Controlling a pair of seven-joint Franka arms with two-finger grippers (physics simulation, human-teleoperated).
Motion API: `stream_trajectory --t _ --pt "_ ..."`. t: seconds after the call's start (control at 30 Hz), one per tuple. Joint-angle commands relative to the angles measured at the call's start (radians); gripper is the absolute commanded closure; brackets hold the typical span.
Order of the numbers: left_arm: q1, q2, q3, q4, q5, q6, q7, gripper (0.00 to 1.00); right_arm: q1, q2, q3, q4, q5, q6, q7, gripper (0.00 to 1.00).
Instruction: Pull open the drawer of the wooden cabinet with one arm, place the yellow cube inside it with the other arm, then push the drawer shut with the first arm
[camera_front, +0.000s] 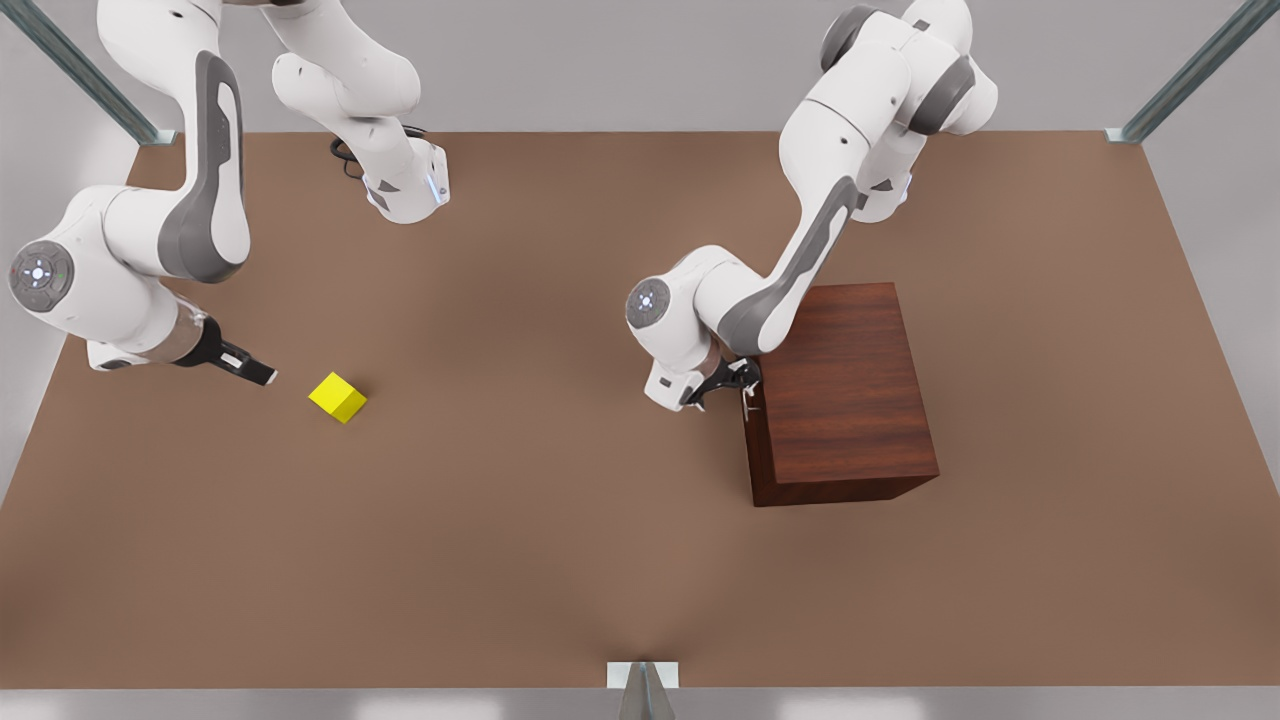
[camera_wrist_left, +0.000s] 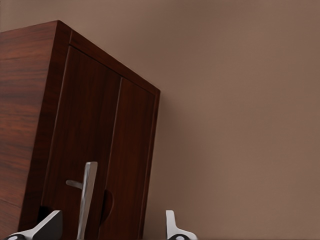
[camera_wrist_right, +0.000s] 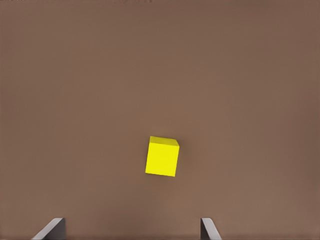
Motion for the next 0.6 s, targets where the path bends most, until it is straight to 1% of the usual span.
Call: stream_trajectory --t 0.0,0.4,0.57 --pt "-0.001 0.001 0.000 0.000 0.011 0.002 -0.065 0.00 -0.002 0.000 0.000 0.002 0.000 -0.002 0.034 0.00" --pt "-0.006 0.040 -0.005 0.018 0.002 0.024 -0.065 0.00 -0.002 0.002 0.001 0.003 0.000 -0.002 0.036 0.00" --pt "-0.009 0.042 -0.008 0.044 -0.040 0.035 -0.059 0.00 -0.002 0.005 0.001 0.011 0.000 -0.002 0.039 0.00"
